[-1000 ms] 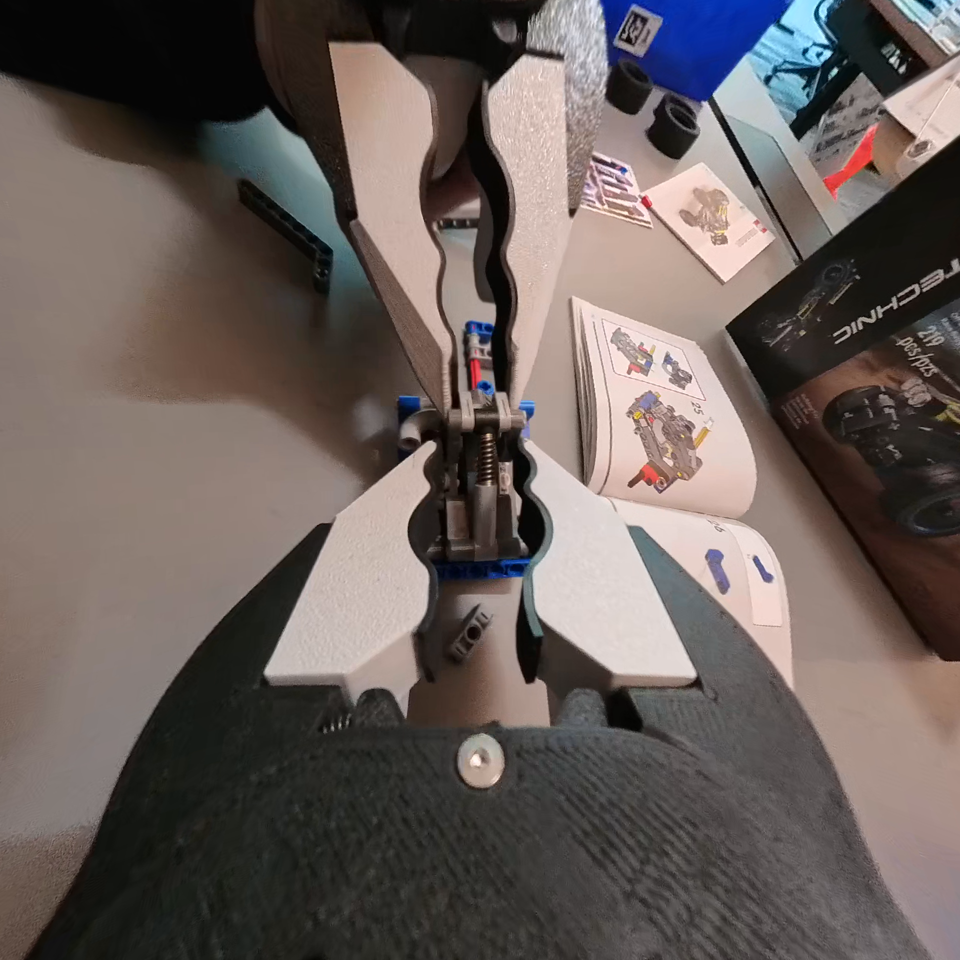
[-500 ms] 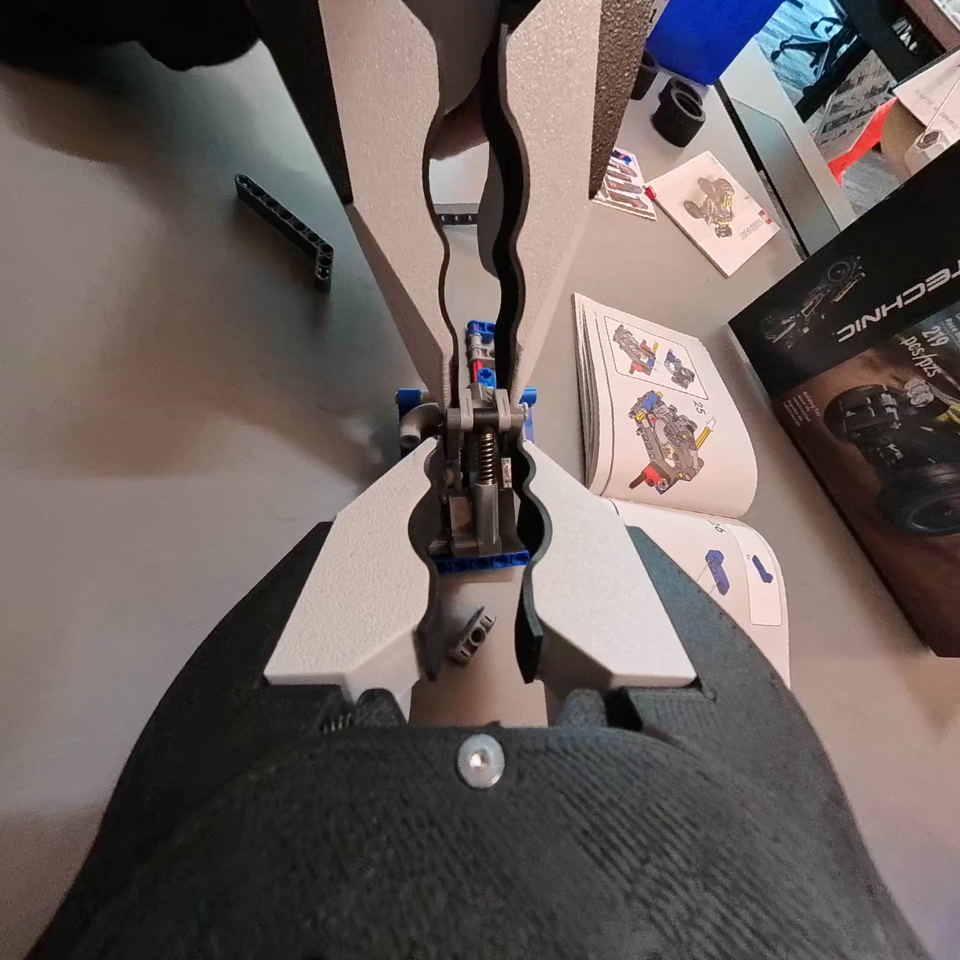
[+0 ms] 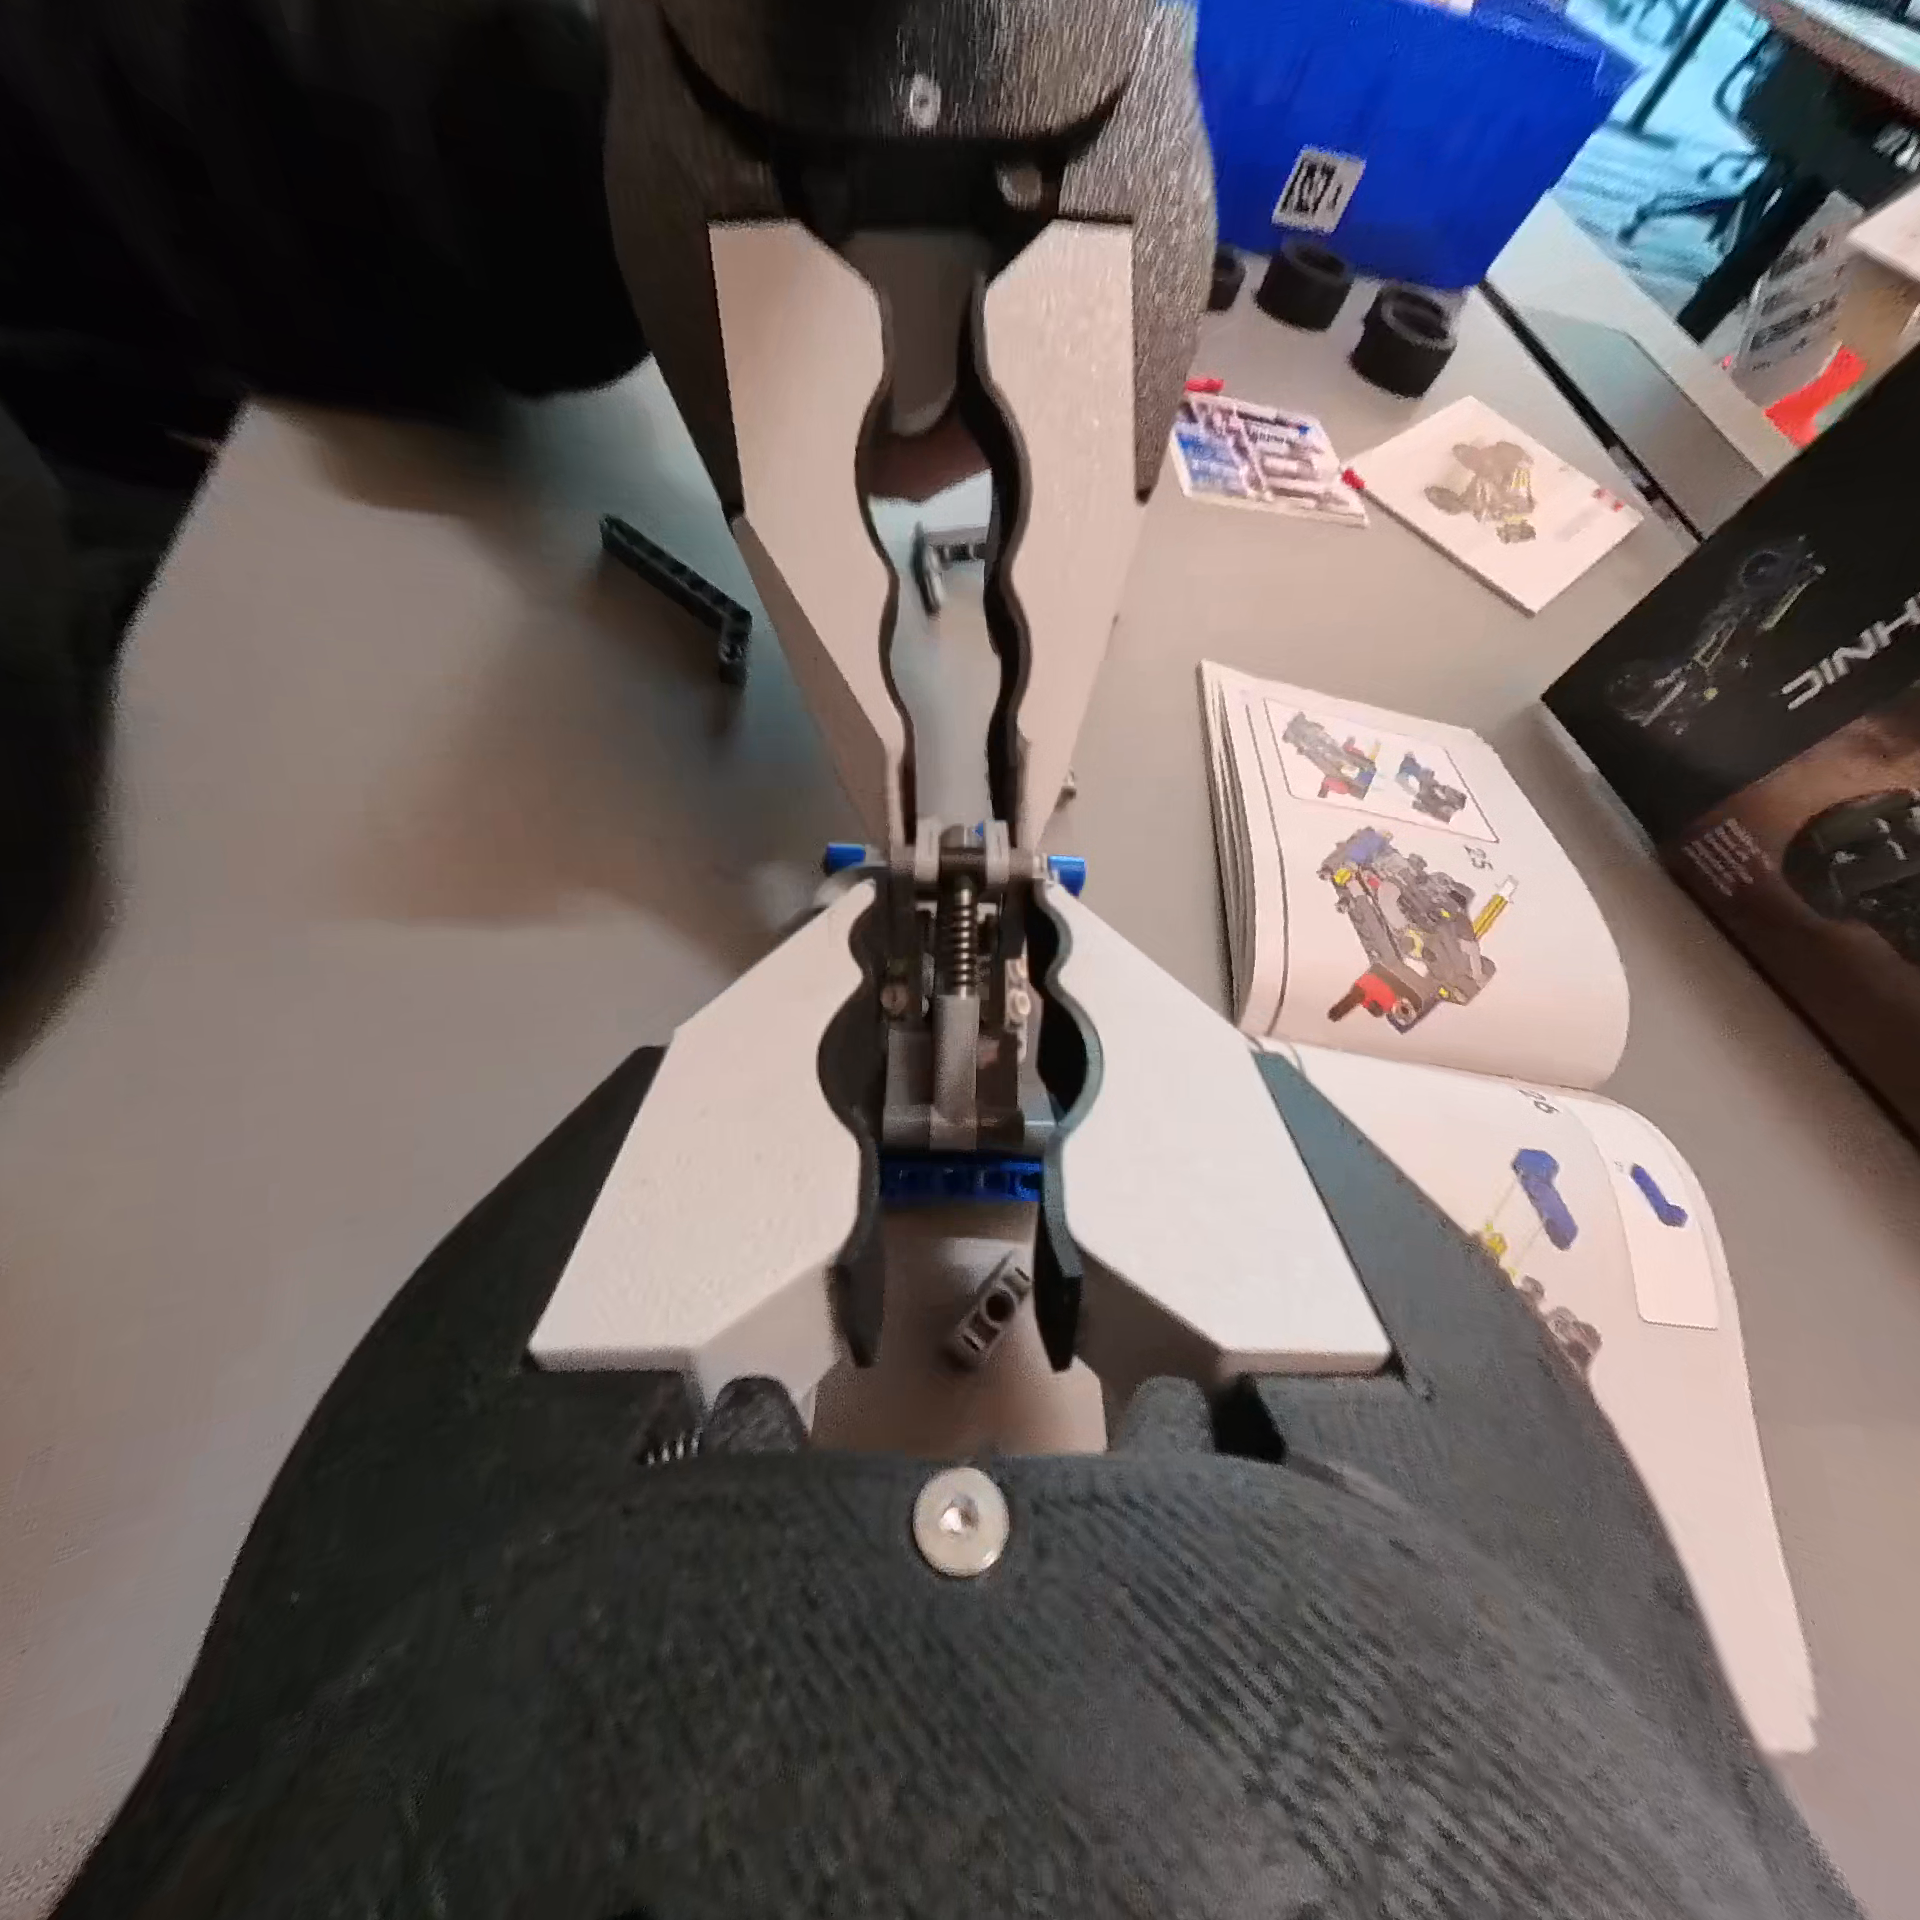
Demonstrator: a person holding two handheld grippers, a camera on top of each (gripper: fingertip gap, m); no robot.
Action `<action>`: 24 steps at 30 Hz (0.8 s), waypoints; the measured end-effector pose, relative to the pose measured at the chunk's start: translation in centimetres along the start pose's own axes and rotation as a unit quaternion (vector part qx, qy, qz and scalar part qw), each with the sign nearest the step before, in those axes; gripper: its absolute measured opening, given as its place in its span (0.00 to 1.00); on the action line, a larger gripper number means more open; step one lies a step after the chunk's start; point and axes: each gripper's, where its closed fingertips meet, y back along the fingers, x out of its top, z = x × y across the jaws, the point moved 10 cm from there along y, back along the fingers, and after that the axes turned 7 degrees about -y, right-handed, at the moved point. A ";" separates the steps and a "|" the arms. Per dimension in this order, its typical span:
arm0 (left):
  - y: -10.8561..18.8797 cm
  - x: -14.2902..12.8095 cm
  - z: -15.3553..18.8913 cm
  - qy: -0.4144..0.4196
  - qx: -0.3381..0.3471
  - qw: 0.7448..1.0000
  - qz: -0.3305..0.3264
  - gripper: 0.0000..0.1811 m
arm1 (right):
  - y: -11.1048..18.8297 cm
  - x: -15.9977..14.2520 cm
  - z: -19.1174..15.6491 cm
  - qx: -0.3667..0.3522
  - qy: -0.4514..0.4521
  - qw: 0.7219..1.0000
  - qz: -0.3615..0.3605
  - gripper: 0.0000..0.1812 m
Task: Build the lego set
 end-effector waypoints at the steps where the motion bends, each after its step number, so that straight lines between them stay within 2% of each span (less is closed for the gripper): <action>1: 0.0 -0.1 0.0 -0.001 0.000 1.000 0.000 0.07 | -0.1 -0.1 0.0 -0.006 0.008 1.000 -0.008 0.13; 6: -0.3 -0.2 0.1 -0.029 0.009 0.999 0.011 0.07 | -0.1 -0.2 0.0 -0.006 0.013 1.000 -0.026 0.12; 9: -0.4 0.0 0.2 -0.020 0.003 1.000 -0.005 0.07 | -0.1 -0.2 -0.1 -0.015 0.024 0.999 -0.045 0.12; 24: -0.3 2.9 0.3 -0.053 -0.002 0.987 -0.153 0.07 | -0.3 0.2 -0.5 -0.029 0.031 0.997 -0.062 0.13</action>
